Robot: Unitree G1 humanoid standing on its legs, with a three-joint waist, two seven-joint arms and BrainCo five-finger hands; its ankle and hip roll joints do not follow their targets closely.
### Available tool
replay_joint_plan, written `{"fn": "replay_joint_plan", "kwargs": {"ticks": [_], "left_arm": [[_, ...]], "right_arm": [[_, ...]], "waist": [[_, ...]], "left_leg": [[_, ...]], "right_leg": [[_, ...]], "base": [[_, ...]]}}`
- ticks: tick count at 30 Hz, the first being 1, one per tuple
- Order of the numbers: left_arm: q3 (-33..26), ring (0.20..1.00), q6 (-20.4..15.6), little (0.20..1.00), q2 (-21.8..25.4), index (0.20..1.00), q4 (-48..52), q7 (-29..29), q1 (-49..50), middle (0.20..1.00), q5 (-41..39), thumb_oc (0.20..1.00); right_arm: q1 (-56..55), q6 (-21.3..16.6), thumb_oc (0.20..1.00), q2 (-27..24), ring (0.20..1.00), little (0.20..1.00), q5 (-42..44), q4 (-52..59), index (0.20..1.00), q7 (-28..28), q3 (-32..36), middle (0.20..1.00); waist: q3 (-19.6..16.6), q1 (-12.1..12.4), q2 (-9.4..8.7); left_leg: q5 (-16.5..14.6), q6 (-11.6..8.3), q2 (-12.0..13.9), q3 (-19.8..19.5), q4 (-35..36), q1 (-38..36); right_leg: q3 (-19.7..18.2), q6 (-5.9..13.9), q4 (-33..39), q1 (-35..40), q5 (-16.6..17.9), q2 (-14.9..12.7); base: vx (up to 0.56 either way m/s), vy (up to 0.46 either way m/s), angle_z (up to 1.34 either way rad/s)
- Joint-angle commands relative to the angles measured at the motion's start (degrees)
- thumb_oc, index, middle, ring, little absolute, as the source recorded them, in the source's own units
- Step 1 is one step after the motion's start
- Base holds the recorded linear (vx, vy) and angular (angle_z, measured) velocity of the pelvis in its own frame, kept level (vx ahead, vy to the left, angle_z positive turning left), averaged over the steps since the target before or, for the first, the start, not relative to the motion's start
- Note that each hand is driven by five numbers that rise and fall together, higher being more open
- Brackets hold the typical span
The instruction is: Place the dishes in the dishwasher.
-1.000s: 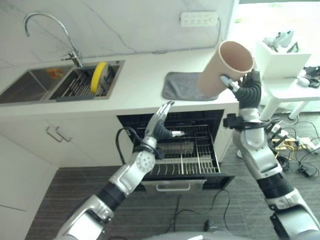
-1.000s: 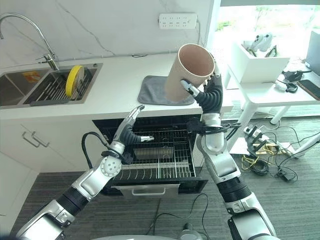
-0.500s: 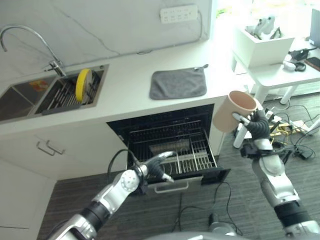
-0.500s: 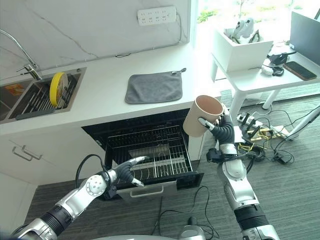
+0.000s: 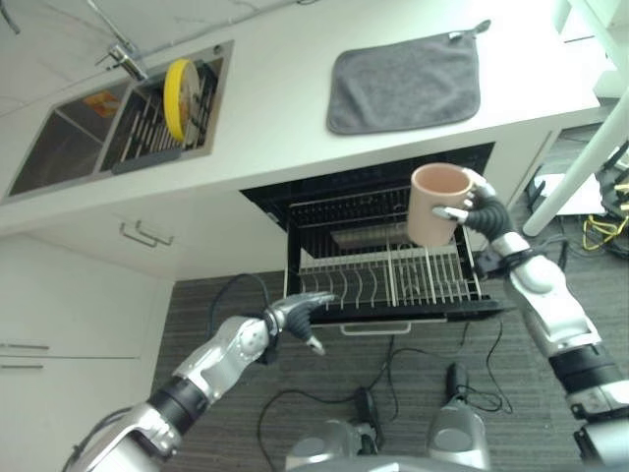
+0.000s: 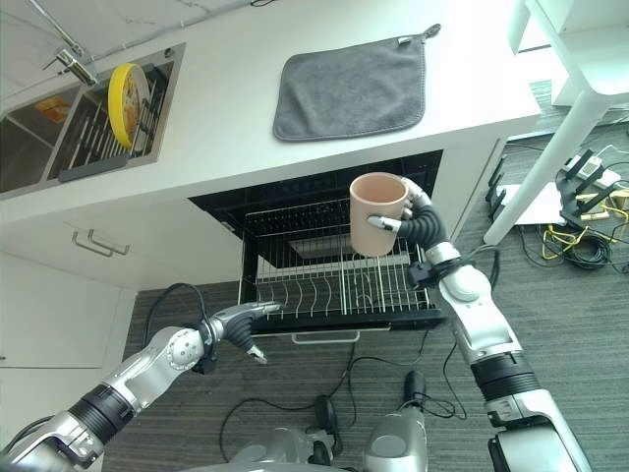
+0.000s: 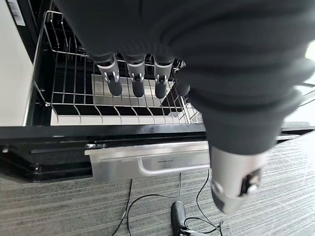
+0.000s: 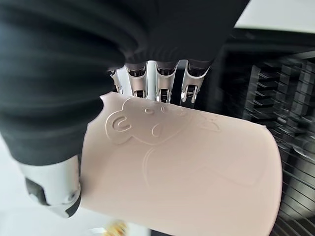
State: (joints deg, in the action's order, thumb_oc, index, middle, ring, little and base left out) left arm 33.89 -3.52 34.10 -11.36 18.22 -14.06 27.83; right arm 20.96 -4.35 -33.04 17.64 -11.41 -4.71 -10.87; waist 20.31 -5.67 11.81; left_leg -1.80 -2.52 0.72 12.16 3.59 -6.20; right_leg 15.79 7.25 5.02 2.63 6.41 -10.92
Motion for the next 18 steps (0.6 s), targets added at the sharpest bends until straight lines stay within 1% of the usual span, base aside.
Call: {"fn": "replay_joint_plan", "kwargs": {"ticks": [1,2,3,6,7,8,10,14,17,18], "left_arm": [[0.2,1.000,-0.4,1.000,2.3,1.000,0.2,-1.1,-0.5,1.000,2.4,1.000],[1.1,1.000,-0.5,1.000,2.2,1.000,-0.8,-1.4,-1.9,1.000,2.3,1.000],[1.2,1.000,-0.6,1.000,2.1,1.000,-1.0,-1.6,-2.1,1.000,2.2,1.000],[2.4,1.000,-1.7,1.000,1.4,1.000,-2.8,-3.0,-5.1,1.000,2.9,1.000],[3.5,1.000,-1.8,1.000,1.3,1.000,-3.3,-3.5,-6.9,1.000,4.4,1.000],[4.1,1.000,-1.8,1.000,1.4,1.000,-3.7,-3.8,-8.0,1.000,5.4,1.000],[4.7,1.000,-2.0,1.000,1.6,1.000,-3.8,-4.1,-9.1,1.000,6.0,1.000],[5.7,1.000,-1.9,1.000,1.9,1.000,-3.3,-4.0,-11.3,1.000,7.1,1.000],[6.2,1.000,-2.2,1.000,2.4,1.000,-3.0,-3.8,-12.1,1.000,7.5,1.000],[6.5,1.000,-2.5,1.000,2.7,1.000,-2.7,-3.6,-12.4,1.000,7.7,1.000]], "right_arm": [[3.3,-2.4,0.200,1.2,0.200,0.200,-2.5,2.1,0.200,-1.4,-0.8,0.200],[5.2,-1.9,0.200,1.0,0.200,0.200,-2.4,0.4,0.200,-1.0,-1.7,0.200],[5.5,-1.9,0.200,1.1,0.200,0.200,-2.4,0.1,0.200,-0.9,-1.9,0.200],[8.8,-1.7,0.200,1.3,0.200,0.200,-2.7,-2.2,0.200,0.7,-2.6,0.200],[10.8,-0.9,0.200,1.5,0.200,0.200,-1.9,-4.2,0.200,1.7,-3.1,0.200],[11.5,0.9,0.200,2.2,0.200,0.200,1.6,-5.3,0.200,2.8,-3.0,0.200],[12.1,1.6,0.200,3.0,0.200,0.200,2.5,-7.0,0.200,3.6,-2.6,0.200],[15.0,0.4,0.200,3.5,0.200,0.200,0.1,-12.1,0.200,4.8,-2.4,0.200],[16.7,0.7,0.200,3.4,0.200,0.200,-0.3,-14.4,0.200,5.2,-2.3,0.200],[17.9,0.7,0.200,3.3,0.200,0.200,-0.3,-16.1,0.200,5.7,-2.4,0.200]], "waist": [[-4.1,-0.3,-4.83],[-2.8,-0.1,-4.97],[-2.7,-0.1,-5.03],[0.0,0.3,-5.72],[1.7,0.5,-6.17],[2.6,0.7,-6.50],[3.3,0.8,-6.73],[4.4,1.4,-6.92],[4.8,1.7,-6.76],[4.9,1.9,-6.46]], "left_leg": [[-2.9,-1.38,5.1,4.3,-12.4,3.9],[-3.2,-1.51,5.6,4.2,-14.2,5.3],[-3.3,-1.51,5.7,4.1,-14.4,5.4],[-3.7,-1.56,5.9,3.0,-16.3,8.6],[-3.7,-1.36,6.0,2.6,-17.8,11.1],[-3.7,-1.19,6.0,2.4,-18.4,12.2],[-3.7,-1.03,6.0,2.3,-18.9,13.0],[-3.6,-0.80,6.0,2.3,-19.4,14.2],[-3.5,-0.71,5.9,2.2,-19.7,14.6],[-3.5,-0.67,5.8,2.2,-19.6,14.5]], "right_leg": [[-0.9,2.87,-15.0,-3.9,-9.3,-4.3],[-0.7,2.43,-17.6,-5.2,-10.5,-4.6],[-0.7,2.36,-17.9,-5.4,-10.6,-4.6],[-1.1,1.67,-20.1,-8.3,-11.5,-4.2],[-1.3,1.29,-21.9,-10.7,-11.8,-4.1],[-1.4,1.20,-22.8,-11.9,-11.8,-4.1],[-1.5,1.19,-23.4,-12.8,-11.8,-4.1],[-1.3,1.35,-23.7,-13.8,-11.4,-4.4],[-1.3,1.44,-23.7,-14.1,-11.1,-4.6],[-1.3,1.49,-23.5,-14.0,-10.9,-4.8]], "base": [[-0.08,0.055,0.13],[-0.07,0.044,0.14],[-0.10,0.036,0.11],[-0.18,0.013,0.19],[-0.30,-0.018,0.04],[-0.23,-0.033,0.07],[-0.10,-0.033,0.03],[-0.06,-0.027,0.01],[-0.01,-0.015,0.12],[0.02,0.000,0.10]]}}
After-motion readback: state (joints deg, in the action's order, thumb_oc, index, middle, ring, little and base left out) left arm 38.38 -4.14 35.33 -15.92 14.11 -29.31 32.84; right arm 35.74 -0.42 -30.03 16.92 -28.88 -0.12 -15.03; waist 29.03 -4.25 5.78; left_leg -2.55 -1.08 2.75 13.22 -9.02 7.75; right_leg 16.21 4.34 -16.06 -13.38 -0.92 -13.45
